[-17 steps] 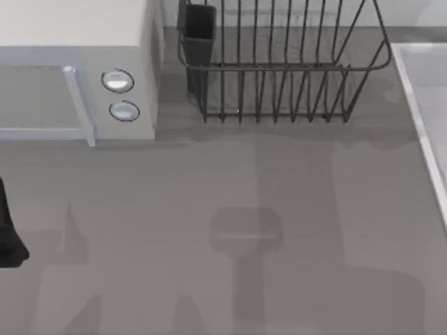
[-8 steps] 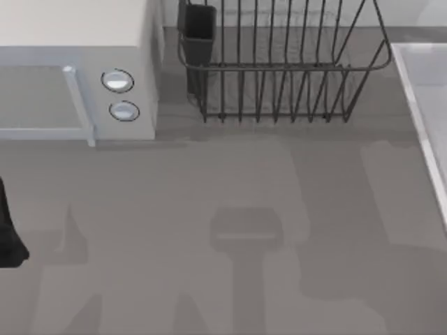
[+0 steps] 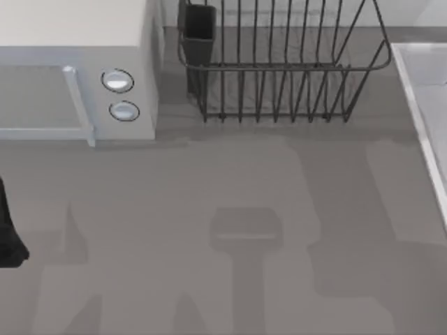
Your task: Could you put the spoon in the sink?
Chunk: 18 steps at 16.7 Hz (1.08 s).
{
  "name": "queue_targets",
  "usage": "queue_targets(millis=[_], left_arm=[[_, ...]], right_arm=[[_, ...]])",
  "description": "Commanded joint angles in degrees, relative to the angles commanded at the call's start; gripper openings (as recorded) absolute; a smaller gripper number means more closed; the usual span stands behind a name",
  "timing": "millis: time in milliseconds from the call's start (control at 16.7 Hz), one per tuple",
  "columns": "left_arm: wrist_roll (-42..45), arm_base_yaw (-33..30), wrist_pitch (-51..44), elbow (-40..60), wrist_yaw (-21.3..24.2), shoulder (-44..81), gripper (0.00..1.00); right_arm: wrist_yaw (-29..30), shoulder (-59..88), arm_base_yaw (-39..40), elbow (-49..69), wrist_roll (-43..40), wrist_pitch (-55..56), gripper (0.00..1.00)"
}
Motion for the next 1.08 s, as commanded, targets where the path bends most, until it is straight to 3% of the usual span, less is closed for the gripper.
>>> queue_targets(millis=[720,1080], left_arm=[[0.0,0.0,0.0,0.0,0.0,0.0,1.00],[0.0,0.0,0.0,0.0,0.0,0.0,1.00]], right_arm=[[0.0,0.0,0.0,0.0,0.0,0.0,0.98],[0.0,0.0,0.0,0.0,0.0,0.0,1.00]])
